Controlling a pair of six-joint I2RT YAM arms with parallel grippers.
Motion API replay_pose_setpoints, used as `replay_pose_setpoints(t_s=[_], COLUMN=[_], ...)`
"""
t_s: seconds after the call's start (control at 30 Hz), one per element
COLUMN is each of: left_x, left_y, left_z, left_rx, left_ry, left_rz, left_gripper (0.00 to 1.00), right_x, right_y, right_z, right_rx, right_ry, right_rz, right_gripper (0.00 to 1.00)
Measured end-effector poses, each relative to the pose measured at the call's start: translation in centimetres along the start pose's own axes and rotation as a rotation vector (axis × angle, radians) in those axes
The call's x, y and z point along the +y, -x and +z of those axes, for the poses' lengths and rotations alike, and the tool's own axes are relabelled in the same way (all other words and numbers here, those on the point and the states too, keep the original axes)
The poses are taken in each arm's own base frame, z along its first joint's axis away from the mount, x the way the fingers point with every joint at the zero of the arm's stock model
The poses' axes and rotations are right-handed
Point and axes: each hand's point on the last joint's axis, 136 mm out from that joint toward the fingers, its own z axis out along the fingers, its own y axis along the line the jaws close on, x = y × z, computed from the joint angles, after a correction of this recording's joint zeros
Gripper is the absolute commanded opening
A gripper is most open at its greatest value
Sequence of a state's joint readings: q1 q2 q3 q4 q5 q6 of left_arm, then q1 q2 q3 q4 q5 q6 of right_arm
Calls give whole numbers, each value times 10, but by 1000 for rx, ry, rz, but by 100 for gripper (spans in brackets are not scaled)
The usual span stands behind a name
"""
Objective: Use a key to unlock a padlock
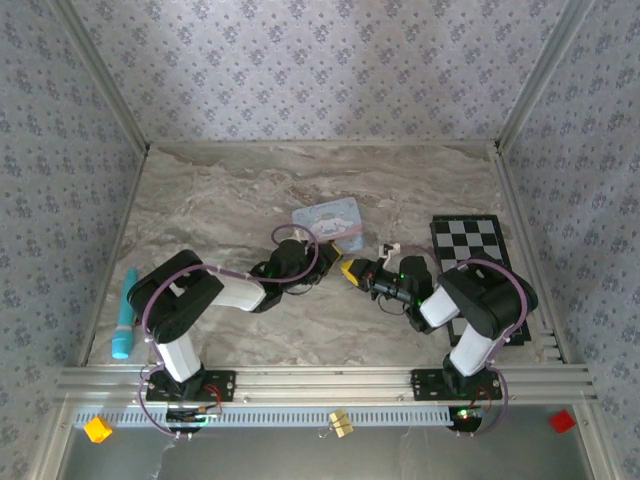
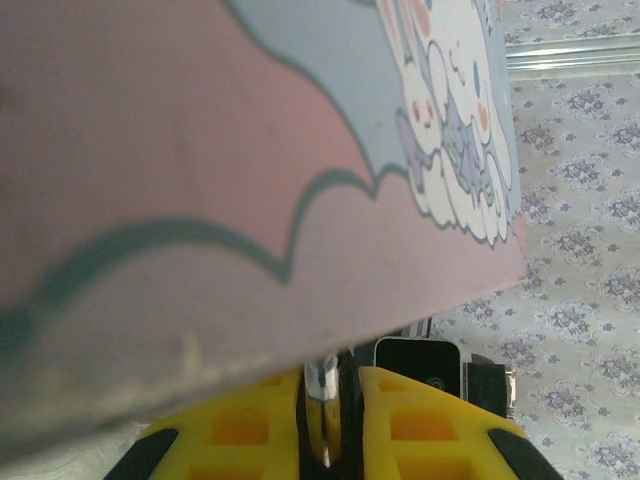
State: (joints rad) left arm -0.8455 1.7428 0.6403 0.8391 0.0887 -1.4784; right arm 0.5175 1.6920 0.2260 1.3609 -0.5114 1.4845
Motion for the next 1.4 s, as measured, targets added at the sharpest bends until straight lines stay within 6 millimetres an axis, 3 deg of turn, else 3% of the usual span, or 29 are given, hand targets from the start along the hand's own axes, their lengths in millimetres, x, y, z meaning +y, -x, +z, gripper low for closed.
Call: replay_pose_setpoints(t_s=[0.2, 0.57, 0.8, 1.0, 1.4], left_x=[2, 12, 5, 3, 4], left_y=[-2, 13, 10, 2, 1], left_z=[-1, -5, -6, -6, -8], left_rx=[25, 15, 52, 101, 139], left_ry=[2, 18, -12, -23, -24], left_rz=[-4, -14, -1, 18, 38], left_gripper=[0, 0, 0, 0, 0], right_x=[-4, -6, 8, 0, -2], right_y=[-2, 2, -3, 4, 0], right_z=[-8, -9, -1, 2, -1], right_rx=[-13, -36, 22, 55, 83], right_ry=[-5, -11, 28, 15, 15], right_rz=[-5, -2, -25, -6, -17], right_gripper=[0, 0, 0, 0, 0])
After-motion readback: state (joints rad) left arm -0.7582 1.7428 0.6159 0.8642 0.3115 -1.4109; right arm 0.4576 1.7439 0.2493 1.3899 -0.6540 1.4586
